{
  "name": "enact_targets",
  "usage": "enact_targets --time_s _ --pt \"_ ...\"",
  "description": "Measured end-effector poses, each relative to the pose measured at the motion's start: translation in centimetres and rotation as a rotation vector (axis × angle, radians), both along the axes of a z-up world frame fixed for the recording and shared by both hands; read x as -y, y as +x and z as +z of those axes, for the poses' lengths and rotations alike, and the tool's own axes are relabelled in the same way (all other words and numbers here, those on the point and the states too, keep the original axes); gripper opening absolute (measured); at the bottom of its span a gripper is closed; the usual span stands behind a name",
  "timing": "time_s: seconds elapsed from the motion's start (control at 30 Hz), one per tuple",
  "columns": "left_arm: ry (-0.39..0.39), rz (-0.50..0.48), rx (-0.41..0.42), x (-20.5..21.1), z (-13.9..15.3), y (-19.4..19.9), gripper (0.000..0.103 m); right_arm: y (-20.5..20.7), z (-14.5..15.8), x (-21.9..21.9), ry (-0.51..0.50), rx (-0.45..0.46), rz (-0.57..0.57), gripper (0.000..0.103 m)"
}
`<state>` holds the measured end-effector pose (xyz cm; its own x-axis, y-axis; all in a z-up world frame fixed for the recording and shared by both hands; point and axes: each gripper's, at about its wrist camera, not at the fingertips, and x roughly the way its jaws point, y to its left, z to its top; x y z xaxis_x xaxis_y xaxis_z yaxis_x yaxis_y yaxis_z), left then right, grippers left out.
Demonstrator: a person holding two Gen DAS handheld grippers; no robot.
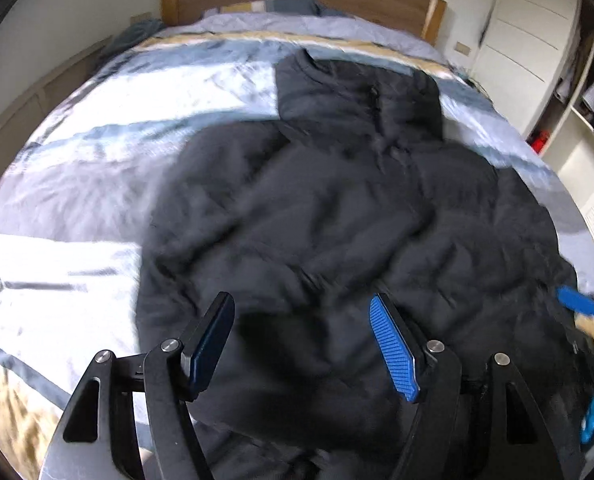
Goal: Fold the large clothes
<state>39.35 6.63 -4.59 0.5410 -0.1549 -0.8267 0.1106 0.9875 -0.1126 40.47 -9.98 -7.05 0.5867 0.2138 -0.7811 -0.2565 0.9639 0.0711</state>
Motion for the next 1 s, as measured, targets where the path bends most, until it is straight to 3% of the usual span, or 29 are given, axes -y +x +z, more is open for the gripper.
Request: enact_targets --time_s 0.13,0.3,0.6,1.0 --pt "0.1 -0.022 -0.009 2.3 -2.3 -1.3 0.072 0.5 -2.3 1.5 0.032 -0.043 -0.026 0.055" --pt "0.1 0.013 -0.014 2.5 -2.1 -1.6 0.072 0.6 -2.6 1.4 0.026 -0.043 -0.032 0.055" --pt "0.15 0.021 0.107 4.0 0.2 -4.1 0.073 -0.3 0.9 4.2 0.045 0.049 -0.096 0.055" --pt "0.157 0.008 0.096 5.9 -1.6 -2.7 0.074 0.6 -3.3 6.5 0.058 -0.018 -0.161 0.055"
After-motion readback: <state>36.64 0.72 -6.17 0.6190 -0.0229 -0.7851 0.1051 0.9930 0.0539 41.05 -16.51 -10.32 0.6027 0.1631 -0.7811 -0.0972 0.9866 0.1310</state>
